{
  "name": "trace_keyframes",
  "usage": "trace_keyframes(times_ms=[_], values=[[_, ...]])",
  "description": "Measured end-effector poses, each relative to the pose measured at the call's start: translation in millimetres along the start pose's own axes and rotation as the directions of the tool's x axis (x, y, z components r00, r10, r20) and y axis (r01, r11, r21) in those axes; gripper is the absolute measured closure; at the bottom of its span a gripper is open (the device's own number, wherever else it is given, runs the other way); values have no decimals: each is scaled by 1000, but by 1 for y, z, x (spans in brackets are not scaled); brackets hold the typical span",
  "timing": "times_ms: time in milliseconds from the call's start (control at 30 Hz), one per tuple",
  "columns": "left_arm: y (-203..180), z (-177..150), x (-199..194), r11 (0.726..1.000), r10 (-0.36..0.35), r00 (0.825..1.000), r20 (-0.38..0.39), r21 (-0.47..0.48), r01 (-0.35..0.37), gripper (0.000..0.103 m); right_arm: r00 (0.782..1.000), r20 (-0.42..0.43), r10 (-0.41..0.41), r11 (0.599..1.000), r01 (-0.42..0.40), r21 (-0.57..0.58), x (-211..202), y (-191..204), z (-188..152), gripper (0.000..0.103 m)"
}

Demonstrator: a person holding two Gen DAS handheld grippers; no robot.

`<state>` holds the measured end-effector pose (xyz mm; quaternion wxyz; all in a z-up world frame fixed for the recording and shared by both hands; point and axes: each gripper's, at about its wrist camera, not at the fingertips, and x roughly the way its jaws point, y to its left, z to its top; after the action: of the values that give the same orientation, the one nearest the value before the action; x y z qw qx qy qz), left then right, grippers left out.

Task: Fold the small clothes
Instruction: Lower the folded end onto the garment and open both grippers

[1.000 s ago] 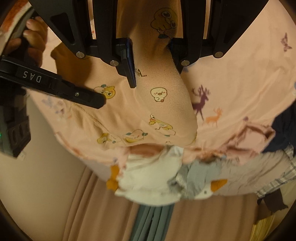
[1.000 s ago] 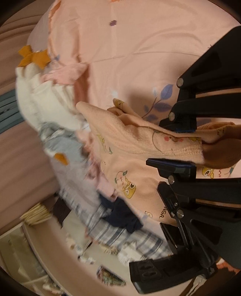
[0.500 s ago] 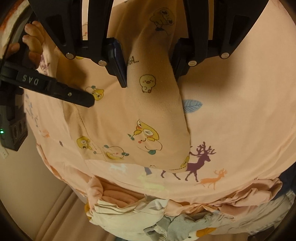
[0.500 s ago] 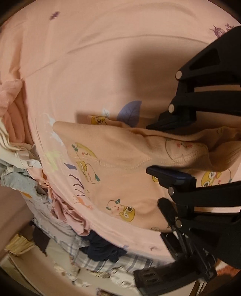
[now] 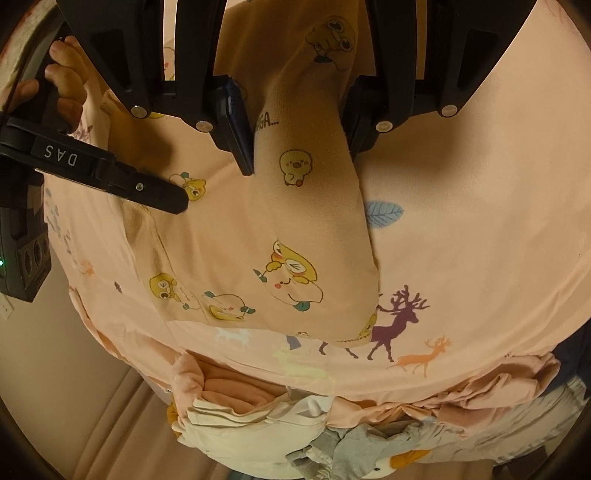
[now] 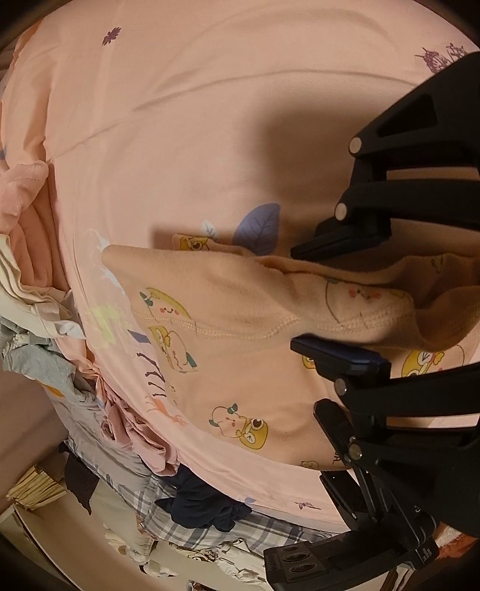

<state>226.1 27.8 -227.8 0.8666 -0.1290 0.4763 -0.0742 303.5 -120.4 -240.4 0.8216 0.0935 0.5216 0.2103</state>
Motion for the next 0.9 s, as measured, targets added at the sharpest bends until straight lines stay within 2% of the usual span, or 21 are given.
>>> trace_keyframes(times_ms=[600,733,800,900], values=[[-2,-1,-1,1000,7,1000,0,14,-7,55,999,6,35,999,-35,10,1,-4,-1,61],[1,12,-7,999,6,999,-51,-40,-8,57,998,-55,18,1000,-17,11,-3,-1,9,59],[-2,17,-19,999,51,998,-31,-1,-51,57,996,-84,-6,1000,8,23,-11,-1,15,58],[-5,22,-48,991,118,990,72,58,-122,62,997,-48,-58,998,58,4,-35,-4,17,56]])
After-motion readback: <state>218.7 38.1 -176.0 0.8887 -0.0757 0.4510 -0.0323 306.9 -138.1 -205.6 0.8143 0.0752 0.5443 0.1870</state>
